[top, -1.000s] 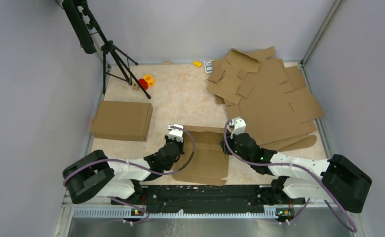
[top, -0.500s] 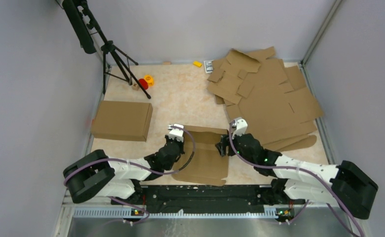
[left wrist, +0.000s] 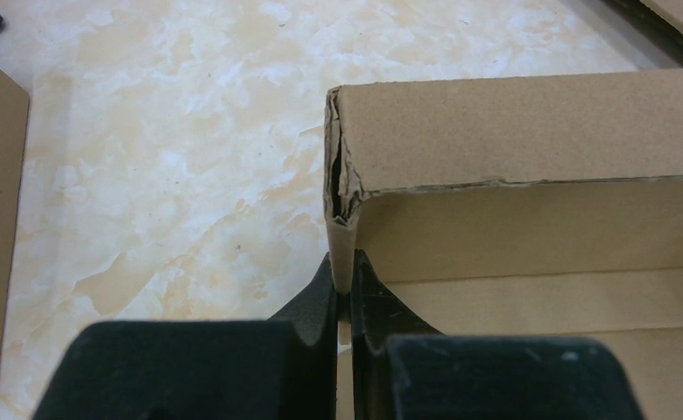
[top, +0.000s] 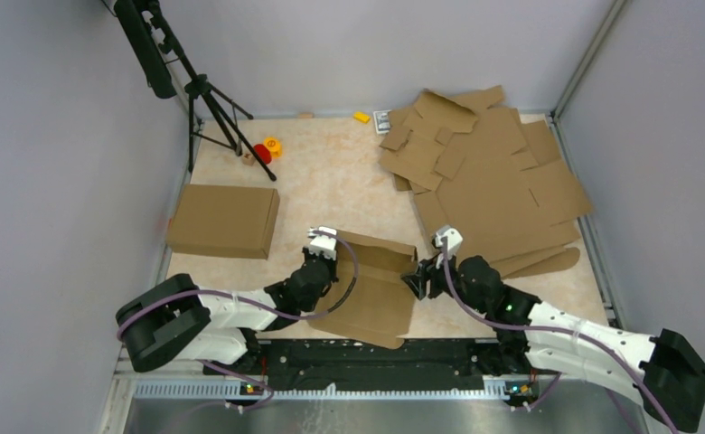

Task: Fold the paper box
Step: Fold the paper box at the center of the board.

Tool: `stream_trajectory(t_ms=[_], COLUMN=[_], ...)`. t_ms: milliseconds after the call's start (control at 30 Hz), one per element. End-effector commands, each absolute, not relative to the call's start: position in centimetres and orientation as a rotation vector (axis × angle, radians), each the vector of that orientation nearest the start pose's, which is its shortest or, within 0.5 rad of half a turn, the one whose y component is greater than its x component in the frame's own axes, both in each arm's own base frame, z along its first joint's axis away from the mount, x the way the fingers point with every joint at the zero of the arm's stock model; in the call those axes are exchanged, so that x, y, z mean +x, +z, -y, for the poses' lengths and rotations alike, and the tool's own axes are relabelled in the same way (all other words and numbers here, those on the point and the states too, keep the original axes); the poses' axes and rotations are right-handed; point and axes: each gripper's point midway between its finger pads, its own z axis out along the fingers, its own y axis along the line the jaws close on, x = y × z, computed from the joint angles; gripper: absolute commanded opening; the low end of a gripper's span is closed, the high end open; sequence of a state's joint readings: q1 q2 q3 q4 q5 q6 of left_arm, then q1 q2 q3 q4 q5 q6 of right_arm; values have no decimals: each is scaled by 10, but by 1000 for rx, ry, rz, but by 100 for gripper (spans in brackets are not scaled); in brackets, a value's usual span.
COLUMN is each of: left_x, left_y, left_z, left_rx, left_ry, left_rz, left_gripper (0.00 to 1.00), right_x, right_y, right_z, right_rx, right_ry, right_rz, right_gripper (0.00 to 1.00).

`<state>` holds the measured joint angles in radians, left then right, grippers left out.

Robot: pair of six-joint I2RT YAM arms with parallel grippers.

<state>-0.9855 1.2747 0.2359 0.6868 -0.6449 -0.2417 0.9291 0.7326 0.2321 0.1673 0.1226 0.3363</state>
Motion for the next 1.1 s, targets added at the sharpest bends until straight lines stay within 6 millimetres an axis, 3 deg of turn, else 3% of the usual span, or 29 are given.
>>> stream_trajectory(t_ms=[0,200,667,1067], left_x=[258,258,258,257], left_y=[85,86,85,85], left_z=[216,217,217,218], left_rx=[235,235,237,239], left_ry=[-269,-271,-271,-279], left_rz=[-1807,-1806,-1807,-1804], left_gripper=[0,0,0,0], right_x=[171,168,201,222], right_y=[115,112,104,96], right_z=[-243,-253,-245,-227], right_rx=[-596,-655,-520,-354], right_ry=[812,837,662,510], right_rz=[-1848,-1852,-1932,-1981], right_gripper=[51,45,27,36])
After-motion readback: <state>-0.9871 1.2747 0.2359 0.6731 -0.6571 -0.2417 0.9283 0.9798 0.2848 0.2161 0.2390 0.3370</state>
